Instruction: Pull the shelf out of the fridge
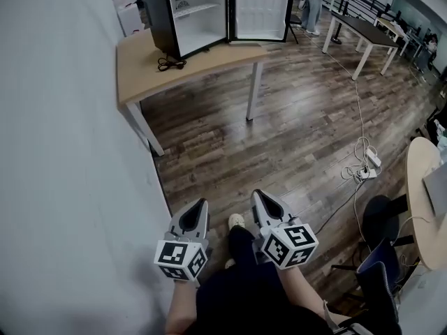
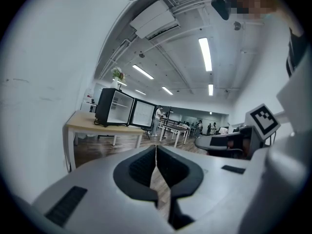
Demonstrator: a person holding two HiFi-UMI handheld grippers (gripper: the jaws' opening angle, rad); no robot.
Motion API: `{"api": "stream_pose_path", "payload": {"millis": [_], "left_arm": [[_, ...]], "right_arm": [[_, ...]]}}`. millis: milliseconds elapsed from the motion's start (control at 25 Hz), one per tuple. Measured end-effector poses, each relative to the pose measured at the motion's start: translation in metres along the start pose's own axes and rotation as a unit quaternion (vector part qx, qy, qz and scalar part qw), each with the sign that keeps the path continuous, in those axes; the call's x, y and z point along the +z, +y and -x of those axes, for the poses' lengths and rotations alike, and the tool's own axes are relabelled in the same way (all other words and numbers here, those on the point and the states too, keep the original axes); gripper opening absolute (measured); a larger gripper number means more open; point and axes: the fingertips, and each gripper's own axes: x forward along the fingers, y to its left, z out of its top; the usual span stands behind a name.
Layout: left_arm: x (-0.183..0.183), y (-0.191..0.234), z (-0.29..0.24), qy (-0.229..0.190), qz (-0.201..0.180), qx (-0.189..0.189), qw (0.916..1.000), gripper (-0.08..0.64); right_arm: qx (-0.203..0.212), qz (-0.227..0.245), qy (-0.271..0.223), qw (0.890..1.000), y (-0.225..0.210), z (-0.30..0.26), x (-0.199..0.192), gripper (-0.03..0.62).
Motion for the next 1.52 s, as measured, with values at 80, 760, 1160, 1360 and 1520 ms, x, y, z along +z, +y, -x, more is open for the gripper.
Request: {"api": "stream_pose_path", "payload": {"millis": [80, 760, 1160, 1360, 1520], "left_arm": [[0.005, 0.007, -0.011, -0.003, 0.003, 0.002, 1.0000, 0.009], [0.057, 0.077, -0.128, -0.009, 0.006, 0.019, 0.9998, 0.009], [0.075, 0.108, -0.196, -0.006, 0.006, 0.023, 0.9997, 0.009], [0.079, 0.123, -0.221, -0.004, 0.005, 0.029, 0.9996, 0.009], [0.085, 0.133, -0.236, -0.007, 0.005, 0.034, 0.9994, 0.009]], "right_arm": [[0.003, 0.002, 0.002, 1.000, -0.004, -0.013, 0.006, -0.008], [0.023, 0.004, 0.001, 1.000, -0.053, -0.143, 0.067, -0.008], [0.021, -0.001, 0.003, 1.000, -0.089, -0.204, 0.094, -0.008], [0.022, -0.002, 0.006, 1.000, -0.103, -0.231, 0.101, -0.008], [0.024, -0.003, 0.004, 1.000, -0.111, -0.249, 0.107, -0.008]]}}
